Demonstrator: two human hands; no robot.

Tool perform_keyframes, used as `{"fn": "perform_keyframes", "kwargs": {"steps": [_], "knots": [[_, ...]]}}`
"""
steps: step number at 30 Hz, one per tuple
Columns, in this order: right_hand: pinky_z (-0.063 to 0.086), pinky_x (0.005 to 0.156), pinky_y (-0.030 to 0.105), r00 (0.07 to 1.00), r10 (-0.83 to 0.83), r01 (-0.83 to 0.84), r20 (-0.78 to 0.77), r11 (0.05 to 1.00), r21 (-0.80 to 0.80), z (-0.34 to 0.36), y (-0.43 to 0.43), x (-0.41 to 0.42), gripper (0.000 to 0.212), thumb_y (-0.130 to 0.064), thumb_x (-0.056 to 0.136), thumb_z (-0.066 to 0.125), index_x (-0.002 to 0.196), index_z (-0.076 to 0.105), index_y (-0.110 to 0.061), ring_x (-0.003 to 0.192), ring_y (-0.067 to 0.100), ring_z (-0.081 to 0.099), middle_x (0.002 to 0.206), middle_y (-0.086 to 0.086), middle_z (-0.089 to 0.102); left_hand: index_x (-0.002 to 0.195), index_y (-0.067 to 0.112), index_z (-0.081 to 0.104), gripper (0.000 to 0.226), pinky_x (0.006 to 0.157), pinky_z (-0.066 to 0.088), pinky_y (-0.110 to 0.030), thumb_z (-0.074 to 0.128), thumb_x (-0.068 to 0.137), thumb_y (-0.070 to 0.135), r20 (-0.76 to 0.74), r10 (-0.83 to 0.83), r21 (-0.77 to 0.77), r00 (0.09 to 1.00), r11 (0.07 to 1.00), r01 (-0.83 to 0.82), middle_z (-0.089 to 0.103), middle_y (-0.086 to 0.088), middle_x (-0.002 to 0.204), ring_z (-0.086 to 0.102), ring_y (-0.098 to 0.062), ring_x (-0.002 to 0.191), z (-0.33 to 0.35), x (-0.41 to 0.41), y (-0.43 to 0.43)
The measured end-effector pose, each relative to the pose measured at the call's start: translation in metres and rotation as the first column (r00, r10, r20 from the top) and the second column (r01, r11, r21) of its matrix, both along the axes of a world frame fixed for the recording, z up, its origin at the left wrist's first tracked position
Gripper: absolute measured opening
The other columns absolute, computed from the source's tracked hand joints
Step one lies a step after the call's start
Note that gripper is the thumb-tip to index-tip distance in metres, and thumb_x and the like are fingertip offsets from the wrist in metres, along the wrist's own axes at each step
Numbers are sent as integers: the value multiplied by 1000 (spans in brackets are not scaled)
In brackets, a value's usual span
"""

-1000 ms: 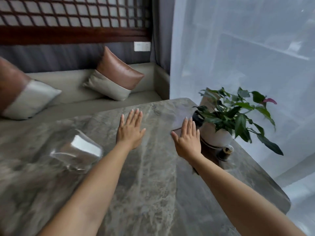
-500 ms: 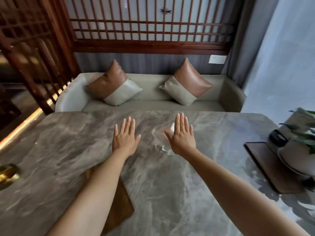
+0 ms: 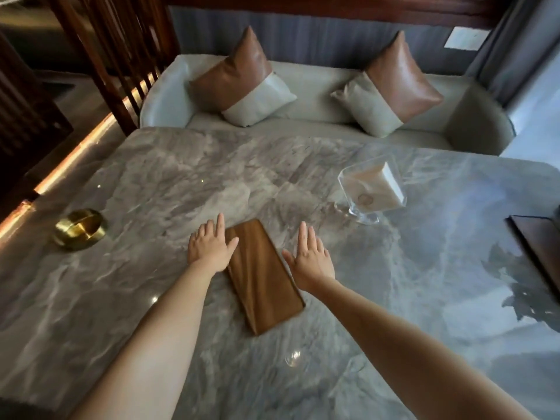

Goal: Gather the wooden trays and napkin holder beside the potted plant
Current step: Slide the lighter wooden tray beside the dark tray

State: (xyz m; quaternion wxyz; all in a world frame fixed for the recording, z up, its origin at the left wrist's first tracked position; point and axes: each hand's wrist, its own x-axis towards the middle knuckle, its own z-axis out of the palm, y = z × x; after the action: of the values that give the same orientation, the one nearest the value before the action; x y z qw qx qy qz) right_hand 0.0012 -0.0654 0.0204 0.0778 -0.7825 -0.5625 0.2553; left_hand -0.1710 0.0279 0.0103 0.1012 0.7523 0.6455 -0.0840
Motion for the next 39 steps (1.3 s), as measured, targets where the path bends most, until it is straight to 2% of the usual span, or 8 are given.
{"fn": "perform_keyframes", "kwargs": {"steps": [5,8,13,17,19,25,31,39], "knots": [[30,108,43,991,-107,119,76,978,-174,-24,-21,-11,66,-45,93,34,145,10,-11,135,31,29,145,15,35,150,9,16,68,112,27,-44,33,96,47,65,117,-110,991,988,-109,28,-16,153,26,-31,141,-13,-5,12],[34,103,44,984,-162,174,71,956,-234,-30,-29,-10,54,-45,93,36,132,31,-9,130,33,35,138,16,42,148,8,21,67,112,27,-46,36,96,47,74,103,-124,992,988,-94,28,-18,153,25,-33,141,-18,-4,19],[41,87,41,964,-262,265,48,918,-294,-35,-33,-14,40,-42,95,32,115,39,-8,116,35,51,125,15,56,144,6,27,66,111,28,-48,35,95,50,49,66,-150,997,987,-58,31,-19,151,26,-33,141,-26,-8,31],[42,82,39,948,-308,317,82,887,-335,-41,-36,-16,32,-29,96,35,118,42,-7,113,34,54,121,15,58,143,5,30,67,111,27,-51,34,95,52,31,30,-195,999,981,-24,32,-17,151,26,-32,141,-30,-8,40],[44,83,38,927,-374,356,19,865,-354,-44,-38,-18,36,-33,95,39,118,44,-6,111,34,55,120,15,58,143,4,30,68,112,27,-50,34,94,52,42,26,-216,999,976,-17,33,-18,151,27,-33,141,-34,-8,44],[52,89,42,817,-548,464,-179,810,-359,-56,-40,-16,29,-39,90,51,91,43,-11,99,30,62,100,12,59,143,-1,25,72,112,29,-47,39,94,49,157,155,-284,975,953,-105,35,-24,149,33,-38,138,-36,-1,48],[51,72,34,751,-619,541,-231,777,-323,-67,-45,4,41,-42,84,60,63,39,-13,81,29,63,91,15,65,140,-2,27,68,108,35,-46,43,94,45,233,240,-337,942,929,-153,39,-26,146,38,-40,134,-32,7,46],[38,50,24,701,-644,595,-307,765,-245,-50,-56,60,45,-42,82,63,56,46,-10,50,17,49,61,6,58,142,-1,24,71,105,40,-45,47,93,44,313,165,-303,935,951,-66,43,-22,144,43,-39,132,-5,57,46]]}}
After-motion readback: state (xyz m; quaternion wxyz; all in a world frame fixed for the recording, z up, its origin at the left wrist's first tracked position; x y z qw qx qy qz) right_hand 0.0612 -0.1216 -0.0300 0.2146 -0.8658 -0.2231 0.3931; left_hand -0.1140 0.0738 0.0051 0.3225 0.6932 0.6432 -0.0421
